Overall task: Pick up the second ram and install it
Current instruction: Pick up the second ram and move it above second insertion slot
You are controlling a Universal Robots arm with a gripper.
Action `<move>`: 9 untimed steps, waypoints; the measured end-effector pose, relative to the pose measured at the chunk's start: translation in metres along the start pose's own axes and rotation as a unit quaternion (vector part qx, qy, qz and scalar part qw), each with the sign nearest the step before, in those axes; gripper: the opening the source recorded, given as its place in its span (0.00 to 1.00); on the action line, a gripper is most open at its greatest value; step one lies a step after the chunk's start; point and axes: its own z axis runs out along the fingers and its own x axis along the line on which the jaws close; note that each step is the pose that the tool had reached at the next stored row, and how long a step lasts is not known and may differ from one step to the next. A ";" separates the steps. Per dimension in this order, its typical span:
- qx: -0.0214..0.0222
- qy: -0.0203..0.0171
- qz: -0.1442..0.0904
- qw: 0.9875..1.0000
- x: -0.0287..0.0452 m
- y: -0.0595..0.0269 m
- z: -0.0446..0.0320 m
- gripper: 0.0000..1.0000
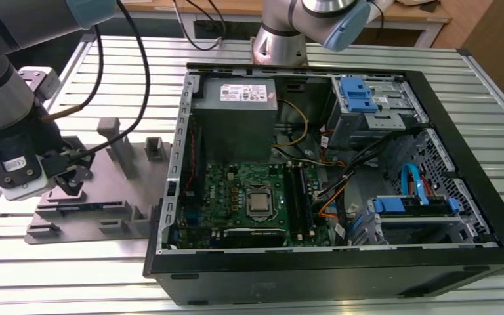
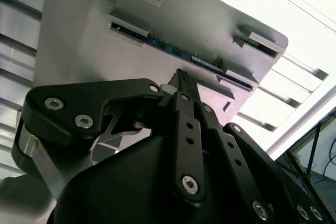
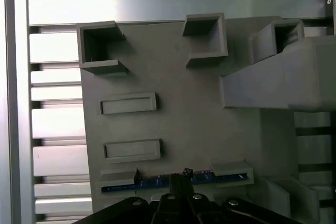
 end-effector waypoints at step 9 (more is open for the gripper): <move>-0.002 0.001 -0.079 0.997 0.0000 0.0000 0.0000 0.07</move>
